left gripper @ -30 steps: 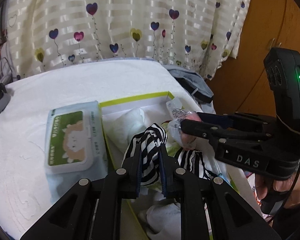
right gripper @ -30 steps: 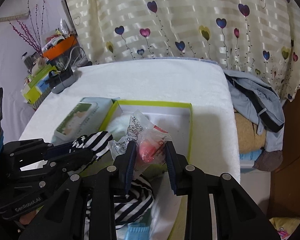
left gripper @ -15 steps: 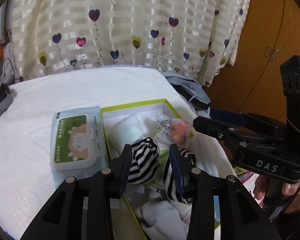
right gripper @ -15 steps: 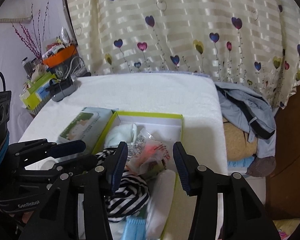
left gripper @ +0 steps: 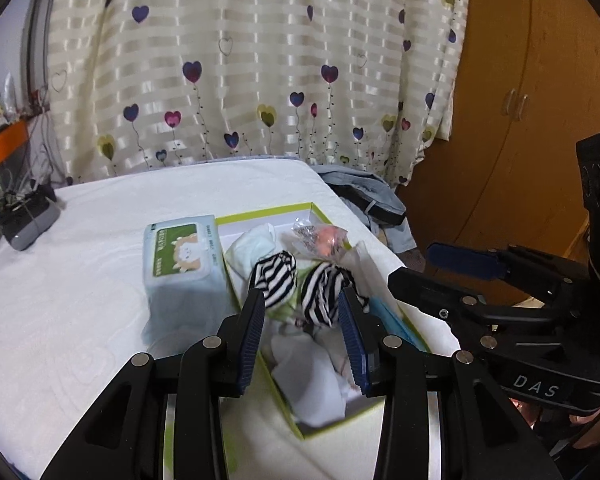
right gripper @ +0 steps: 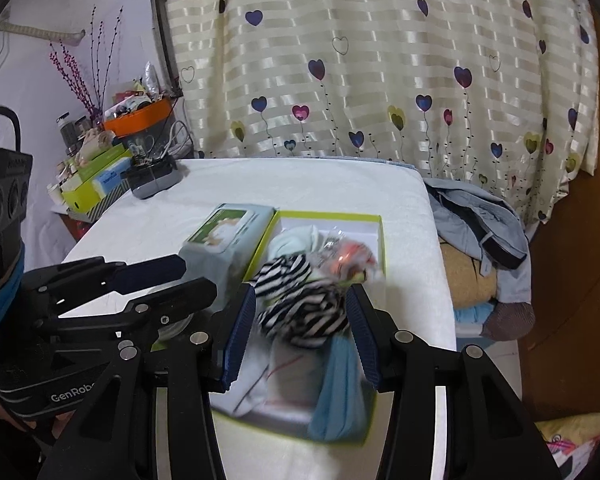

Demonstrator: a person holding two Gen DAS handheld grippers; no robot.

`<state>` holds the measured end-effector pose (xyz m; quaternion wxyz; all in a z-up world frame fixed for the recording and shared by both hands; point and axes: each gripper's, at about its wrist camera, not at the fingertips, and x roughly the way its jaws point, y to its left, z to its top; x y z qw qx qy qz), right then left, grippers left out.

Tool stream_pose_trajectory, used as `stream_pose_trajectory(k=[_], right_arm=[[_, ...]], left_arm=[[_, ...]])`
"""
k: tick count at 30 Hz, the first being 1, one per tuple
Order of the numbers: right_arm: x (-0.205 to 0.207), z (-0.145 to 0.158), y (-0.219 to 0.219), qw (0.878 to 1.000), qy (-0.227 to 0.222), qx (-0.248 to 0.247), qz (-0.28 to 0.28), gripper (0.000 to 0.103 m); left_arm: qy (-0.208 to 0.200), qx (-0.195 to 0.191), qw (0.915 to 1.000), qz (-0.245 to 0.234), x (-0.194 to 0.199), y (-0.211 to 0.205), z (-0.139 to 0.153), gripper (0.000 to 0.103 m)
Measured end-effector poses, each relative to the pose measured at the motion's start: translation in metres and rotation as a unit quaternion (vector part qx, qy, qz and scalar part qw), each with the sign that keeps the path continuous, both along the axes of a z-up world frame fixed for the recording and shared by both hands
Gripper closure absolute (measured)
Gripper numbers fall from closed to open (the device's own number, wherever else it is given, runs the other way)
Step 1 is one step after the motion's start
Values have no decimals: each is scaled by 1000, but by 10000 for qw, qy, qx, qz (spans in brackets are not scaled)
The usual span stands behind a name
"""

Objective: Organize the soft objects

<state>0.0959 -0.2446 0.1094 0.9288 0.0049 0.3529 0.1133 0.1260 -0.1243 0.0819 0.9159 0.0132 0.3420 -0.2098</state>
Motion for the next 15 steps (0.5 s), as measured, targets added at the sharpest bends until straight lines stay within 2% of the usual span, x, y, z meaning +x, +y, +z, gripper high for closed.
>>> stream_pose_trajectory(k=[7, 15], right_arm=[[-39, 6, 12, 9997, -126, -142, -170, 55], [-70, -9, 23, 9997, -28, -145, -210, 55]], left_arm=[[-233, 42, 9996, 161, -38, 11, 3, 66], [-239, 94, 9992, 305, -70, 23, -6, 63]])
